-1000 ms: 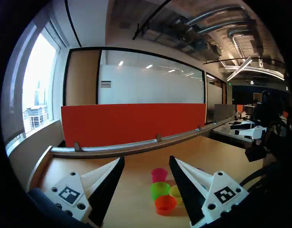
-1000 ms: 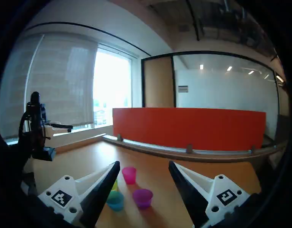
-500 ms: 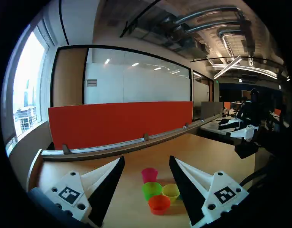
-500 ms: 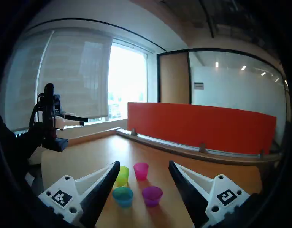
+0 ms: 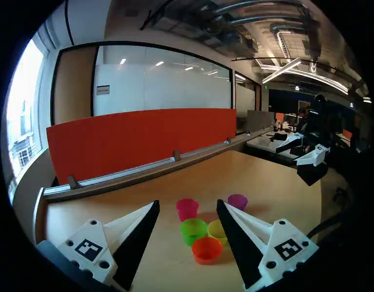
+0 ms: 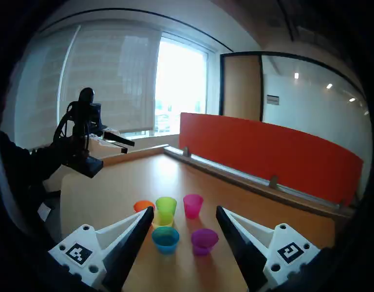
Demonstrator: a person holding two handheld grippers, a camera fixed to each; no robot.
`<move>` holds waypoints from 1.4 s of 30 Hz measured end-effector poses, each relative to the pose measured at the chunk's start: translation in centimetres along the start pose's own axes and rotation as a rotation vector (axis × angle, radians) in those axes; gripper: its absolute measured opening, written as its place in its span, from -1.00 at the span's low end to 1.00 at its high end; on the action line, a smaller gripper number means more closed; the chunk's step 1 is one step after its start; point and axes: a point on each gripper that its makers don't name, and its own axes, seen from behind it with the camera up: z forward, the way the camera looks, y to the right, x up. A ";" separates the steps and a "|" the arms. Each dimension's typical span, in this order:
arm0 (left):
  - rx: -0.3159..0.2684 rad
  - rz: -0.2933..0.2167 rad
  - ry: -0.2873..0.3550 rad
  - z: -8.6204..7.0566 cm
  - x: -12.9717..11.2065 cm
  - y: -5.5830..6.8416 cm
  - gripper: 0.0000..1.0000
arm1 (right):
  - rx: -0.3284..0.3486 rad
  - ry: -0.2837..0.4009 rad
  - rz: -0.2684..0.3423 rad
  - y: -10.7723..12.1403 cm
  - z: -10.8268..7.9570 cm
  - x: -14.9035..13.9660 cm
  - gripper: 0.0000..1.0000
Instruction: Pour water
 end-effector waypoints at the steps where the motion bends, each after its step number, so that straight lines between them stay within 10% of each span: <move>1: 0.001 0.005 -0.014 0.2 -0.4 -0.2 0.72 | 0.004 -0.008 -0.005 0.0 0.1 -0.2 0.99; 42: -0.139 0.134 -0.352 9.0 -11.4 -1.6 0.72 | 0.109 -0.163 -0.013 -1.2 4.8 -6.9 0.99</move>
